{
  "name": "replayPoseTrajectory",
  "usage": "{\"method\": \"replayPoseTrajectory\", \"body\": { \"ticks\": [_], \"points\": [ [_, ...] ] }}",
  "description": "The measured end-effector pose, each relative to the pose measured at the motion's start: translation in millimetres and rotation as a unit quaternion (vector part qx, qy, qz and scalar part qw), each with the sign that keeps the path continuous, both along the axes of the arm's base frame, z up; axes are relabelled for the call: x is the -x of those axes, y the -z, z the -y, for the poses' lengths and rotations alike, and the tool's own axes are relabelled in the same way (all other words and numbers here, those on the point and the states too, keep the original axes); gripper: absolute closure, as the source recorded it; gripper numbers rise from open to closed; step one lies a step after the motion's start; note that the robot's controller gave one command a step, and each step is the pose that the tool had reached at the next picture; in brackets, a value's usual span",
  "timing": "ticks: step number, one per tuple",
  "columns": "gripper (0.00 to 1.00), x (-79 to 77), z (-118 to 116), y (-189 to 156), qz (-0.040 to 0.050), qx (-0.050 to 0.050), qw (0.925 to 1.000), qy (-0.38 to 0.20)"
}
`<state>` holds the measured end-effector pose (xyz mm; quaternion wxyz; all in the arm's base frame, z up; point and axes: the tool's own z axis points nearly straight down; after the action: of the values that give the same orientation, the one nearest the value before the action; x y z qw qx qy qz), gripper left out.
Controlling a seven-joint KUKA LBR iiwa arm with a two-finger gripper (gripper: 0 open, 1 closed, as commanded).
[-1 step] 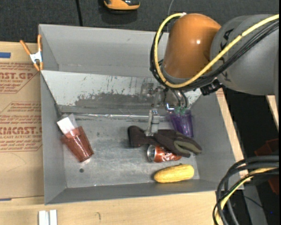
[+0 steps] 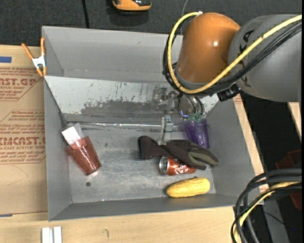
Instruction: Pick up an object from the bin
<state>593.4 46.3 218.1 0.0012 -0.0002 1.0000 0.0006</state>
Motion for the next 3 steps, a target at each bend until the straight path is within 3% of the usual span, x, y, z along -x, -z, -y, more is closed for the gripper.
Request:
{"method": "replayPoseTrajectory", "body": {
  "ticks": [1,2,3],
  "points": [
    [0.00,15.2,20.2,56.6,0.0025,0.001,0.9997,-0.025],
    [1.00,39.0,35.5,133.4,-0.0007,0.000,0.9995,-0.030],
    [1.00,39.3,23.7,105.2,-0.0004,0.000,1.0000,-0.009]
  ]
}}
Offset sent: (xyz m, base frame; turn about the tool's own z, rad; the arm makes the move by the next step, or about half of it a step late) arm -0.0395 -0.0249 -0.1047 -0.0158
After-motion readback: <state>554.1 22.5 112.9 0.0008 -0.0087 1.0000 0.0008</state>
